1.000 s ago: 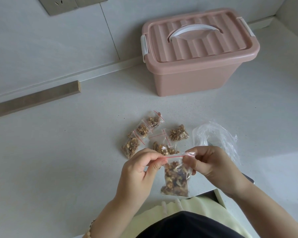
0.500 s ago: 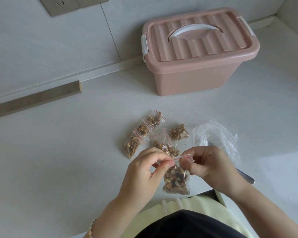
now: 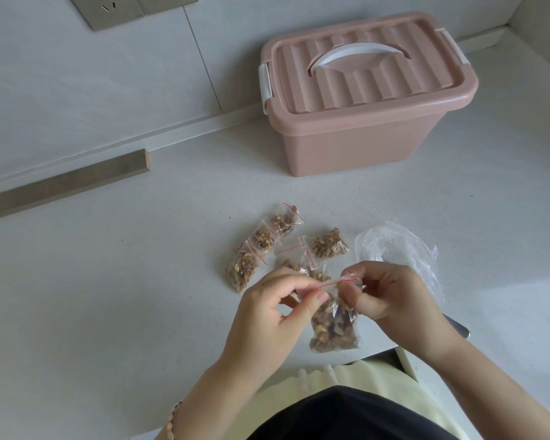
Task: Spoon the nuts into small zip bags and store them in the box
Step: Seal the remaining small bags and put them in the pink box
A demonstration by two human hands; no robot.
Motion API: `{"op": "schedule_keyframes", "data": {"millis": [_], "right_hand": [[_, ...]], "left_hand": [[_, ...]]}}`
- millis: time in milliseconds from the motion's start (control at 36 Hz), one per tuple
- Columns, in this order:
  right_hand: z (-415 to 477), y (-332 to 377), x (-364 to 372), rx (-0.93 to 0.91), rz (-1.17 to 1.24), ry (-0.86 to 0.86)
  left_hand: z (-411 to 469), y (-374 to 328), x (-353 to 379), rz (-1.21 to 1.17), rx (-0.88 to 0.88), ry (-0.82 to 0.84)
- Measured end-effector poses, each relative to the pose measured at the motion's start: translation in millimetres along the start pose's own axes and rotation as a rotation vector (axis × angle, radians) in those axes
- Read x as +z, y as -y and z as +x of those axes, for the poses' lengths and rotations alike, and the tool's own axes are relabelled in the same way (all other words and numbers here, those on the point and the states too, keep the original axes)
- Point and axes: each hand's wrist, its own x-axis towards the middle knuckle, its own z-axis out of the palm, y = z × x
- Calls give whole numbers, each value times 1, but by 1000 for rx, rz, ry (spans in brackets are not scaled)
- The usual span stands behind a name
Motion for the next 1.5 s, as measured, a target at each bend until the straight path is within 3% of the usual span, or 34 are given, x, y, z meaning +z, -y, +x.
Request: {"op": "schedule_keyframes", "data": {"millis": [83, 194, 333, 500, 639, 806, 1111, 1278, 1389, 1500], "right_hand": [[1, -4, -1, -2, 39, -4], [0, -7, -1, -29, -22, 45], [0, -5, 2, -250, -259, 115], [3, -3, 4, -397, -318, 135], [5, -5, 5, -427, -361, 117], [4, -12, 8, -408, -400, 63], [5, -19, -7, -416, -470, 17], [14, -23, -9, -410, -579, -8], [31, -28, -9, -353, -665, -14], [63, -33, -11, -346, -779, -107]], "left_hand": [[2, -1, -4, -174, -162, -35], [2, -3, -5, -239, -220, -58], [0, -5, -4, -210, -184, -39], [2, -7, -9, -279, -184, -21], [-1, -2, -12, -181, -109, 36], [-8, 1, -5, 45, 44, -48], [-13, 15, -13, 45, 35, -108], [-12, 21, -11, -61, -111, -168], [1, 42, -6, -123, -376, -177], [17, 82, -9, 21, -465, -190]]}}
